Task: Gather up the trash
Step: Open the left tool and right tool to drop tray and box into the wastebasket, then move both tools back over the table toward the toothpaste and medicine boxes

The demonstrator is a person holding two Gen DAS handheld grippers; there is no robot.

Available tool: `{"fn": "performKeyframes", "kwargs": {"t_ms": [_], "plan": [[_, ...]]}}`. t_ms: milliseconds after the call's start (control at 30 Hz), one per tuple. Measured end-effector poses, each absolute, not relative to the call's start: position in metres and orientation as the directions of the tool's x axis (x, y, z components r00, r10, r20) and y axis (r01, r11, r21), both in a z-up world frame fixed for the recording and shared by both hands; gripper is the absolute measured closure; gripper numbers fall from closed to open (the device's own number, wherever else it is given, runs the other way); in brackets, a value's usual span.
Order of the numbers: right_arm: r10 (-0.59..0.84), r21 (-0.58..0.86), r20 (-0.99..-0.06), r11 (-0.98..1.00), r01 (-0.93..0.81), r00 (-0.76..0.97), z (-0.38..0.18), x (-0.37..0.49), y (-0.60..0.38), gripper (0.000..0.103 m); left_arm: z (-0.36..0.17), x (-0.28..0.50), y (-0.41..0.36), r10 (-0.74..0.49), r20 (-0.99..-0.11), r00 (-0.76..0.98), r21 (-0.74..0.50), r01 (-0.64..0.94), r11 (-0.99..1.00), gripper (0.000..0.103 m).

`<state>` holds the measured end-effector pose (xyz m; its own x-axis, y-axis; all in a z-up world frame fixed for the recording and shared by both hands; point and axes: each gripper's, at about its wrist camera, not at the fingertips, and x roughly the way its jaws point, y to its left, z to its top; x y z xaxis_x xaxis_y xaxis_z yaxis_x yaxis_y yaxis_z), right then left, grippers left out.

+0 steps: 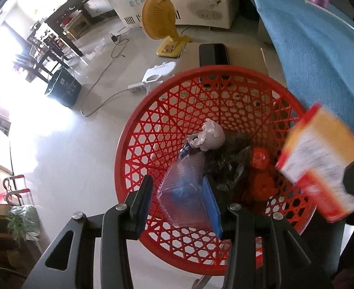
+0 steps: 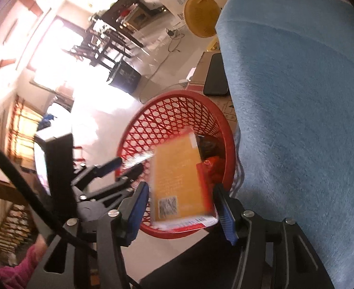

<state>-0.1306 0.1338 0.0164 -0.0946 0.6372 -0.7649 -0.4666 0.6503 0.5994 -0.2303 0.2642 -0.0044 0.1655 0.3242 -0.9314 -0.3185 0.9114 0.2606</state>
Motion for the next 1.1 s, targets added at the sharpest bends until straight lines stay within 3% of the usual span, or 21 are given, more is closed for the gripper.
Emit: {"fn": "performKeyframes", "kwargs": {"t_ms": [133,733,1100], "plan": [[0.666,0.62,-0.743,0.642,-0.451,-0.073,0.022,-0.128,0.12,0.043,0.003,-0.229,0.259,0.353,-0.919,0.174,0.286,-0.322,0.903,0.049],[0.726,0.579,-0.654,0.662,-0.476,0.214,0.088,-0.126,0.017,0.043,0.042,-0.191,0.198,0.378,-0.886,0.269,0.318,-0.24,0.917,0.049],[0.69,0.588,-0.611,0.724,-0.36,0.389,0.11,-0.126,-0.078,0.043,0.071,-0.165,0.142,0.349,-0.863,0.366,0.316,-0.148,0.937,0.049]]}}
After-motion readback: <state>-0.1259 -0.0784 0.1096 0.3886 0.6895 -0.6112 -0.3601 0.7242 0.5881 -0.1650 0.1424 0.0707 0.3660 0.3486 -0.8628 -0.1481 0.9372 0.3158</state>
